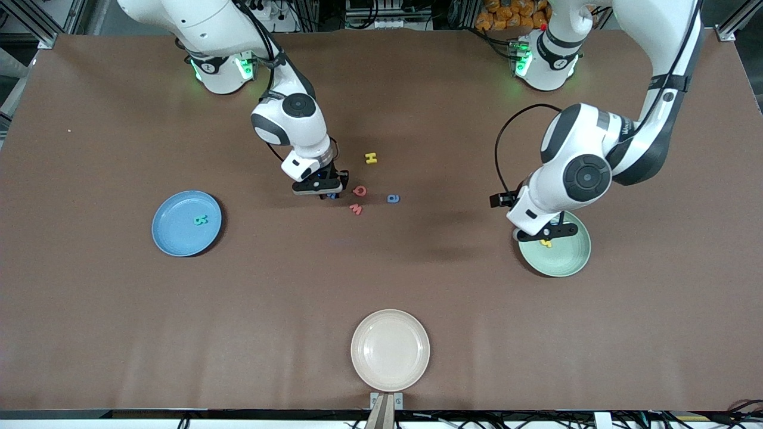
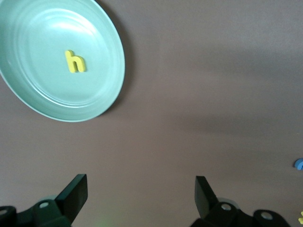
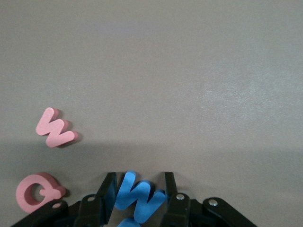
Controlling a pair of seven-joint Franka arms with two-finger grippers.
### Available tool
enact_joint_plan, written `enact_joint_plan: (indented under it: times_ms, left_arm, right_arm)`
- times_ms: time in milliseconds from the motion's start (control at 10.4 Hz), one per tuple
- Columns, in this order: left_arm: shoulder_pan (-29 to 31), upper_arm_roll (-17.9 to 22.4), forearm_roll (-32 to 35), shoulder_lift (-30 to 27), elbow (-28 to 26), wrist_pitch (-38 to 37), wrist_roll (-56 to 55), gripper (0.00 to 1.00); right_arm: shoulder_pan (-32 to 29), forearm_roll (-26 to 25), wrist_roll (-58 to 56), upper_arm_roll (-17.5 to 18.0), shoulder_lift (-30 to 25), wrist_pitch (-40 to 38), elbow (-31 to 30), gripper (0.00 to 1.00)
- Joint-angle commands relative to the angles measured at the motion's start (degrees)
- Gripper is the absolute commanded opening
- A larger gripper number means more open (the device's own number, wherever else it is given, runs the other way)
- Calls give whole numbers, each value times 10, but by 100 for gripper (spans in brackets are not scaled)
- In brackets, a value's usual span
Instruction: Sort uppercase to blue plate, lowercase to green plate
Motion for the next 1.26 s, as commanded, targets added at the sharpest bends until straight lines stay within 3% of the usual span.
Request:
enact_joint_plan:
  times_ms: [0, 290, 773, 1159]
  left_arm:
    - [-26, 0, 32, 48, 46, 2, -64, 100]
    - [-55, -1, 39, 86, 75, 4, -140, 100]
    - [-55, 3, 37, 144, 142, 9, -399, 100]
    - [-52, 9, 38, 154, 143, 60, -598, 100]
  right_arm:
    - [1, -15, 15, -3, -15, 0, -11, 46]
    - [0, -15, 14, -3, -16, -5, -6, 44]
    - [-4, -15, 8, -4, -19, -12, 7, 43]
    - [-26, -14, -35, -5, -25, -23, 12, 43]
